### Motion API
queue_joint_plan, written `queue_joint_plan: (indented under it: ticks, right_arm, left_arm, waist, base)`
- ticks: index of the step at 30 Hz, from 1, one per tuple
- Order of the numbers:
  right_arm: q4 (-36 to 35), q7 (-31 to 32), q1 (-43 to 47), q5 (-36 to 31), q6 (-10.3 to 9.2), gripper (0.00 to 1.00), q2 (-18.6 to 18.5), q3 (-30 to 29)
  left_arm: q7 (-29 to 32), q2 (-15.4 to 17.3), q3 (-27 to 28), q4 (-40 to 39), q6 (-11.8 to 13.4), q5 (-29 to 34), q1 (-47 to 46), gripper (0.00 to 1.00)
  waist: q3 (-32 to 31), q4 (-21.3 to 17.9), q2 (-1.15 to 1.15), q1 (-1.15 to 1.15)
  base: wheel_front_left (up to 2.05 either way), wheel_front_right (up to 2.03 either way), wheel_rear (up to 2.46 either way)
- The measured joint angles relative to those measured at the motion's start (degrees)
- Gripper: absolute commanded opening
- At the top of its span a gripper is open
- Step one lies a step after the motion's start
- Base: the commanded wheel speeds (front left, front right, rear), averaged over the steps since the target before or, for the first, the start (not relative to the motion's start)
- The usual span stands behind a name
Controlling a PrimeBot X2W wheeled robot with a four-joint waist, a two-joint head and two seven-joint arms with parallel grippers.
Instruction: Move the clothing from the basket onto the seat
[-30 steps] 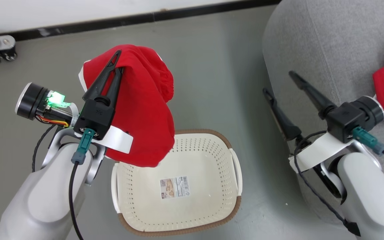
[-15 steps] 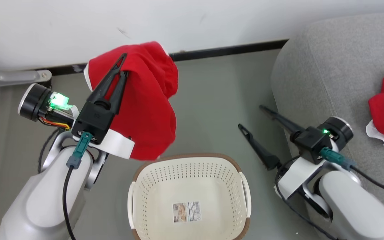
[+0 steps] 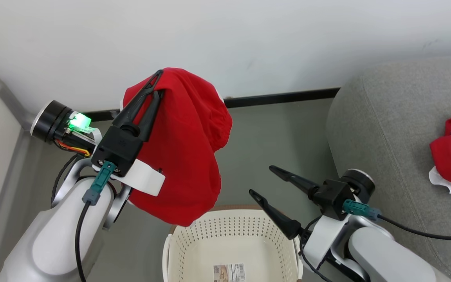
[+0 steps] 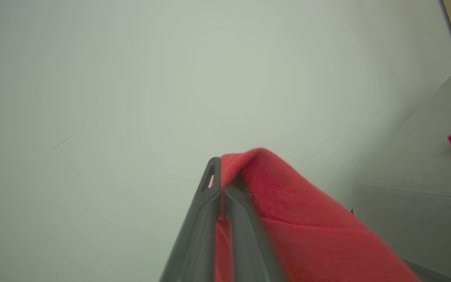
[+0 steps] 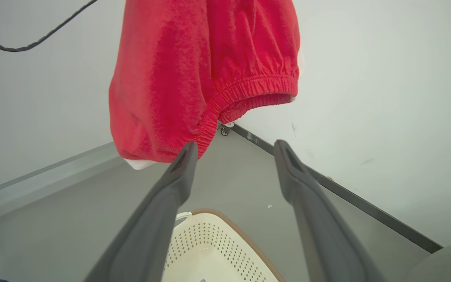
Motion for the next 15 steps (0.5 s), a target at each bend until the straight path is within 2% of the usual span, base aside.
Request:
queue_joint_plan:
  ticks: [6, 15]
  right_arm:
    - [0.63, 0.0, 0.07, 7.66, 0.0, 1.0, 1.08, 2.75]
    - [1.15, 0.01, 0.32, 19.22, 0.0, 1.0, -0.11, 8.43]
  left_arm:
    - [0.71, -0.13, -0.99, -1.56, -1.0, -0.01, -0.01, 0.0]
    - [2.36, -0.85, -2.8, -3.33, -2.23, 0.0, -0.22, 0.0]
  waist:
    - [-2.46, 1.15, 0.0, 0.0]
    - [-4.88, 2.8, 0.0, 0.0]
  base:
    - [0.0, 0.0, 0.0]
    - [0.0, 0.0, 0.0]
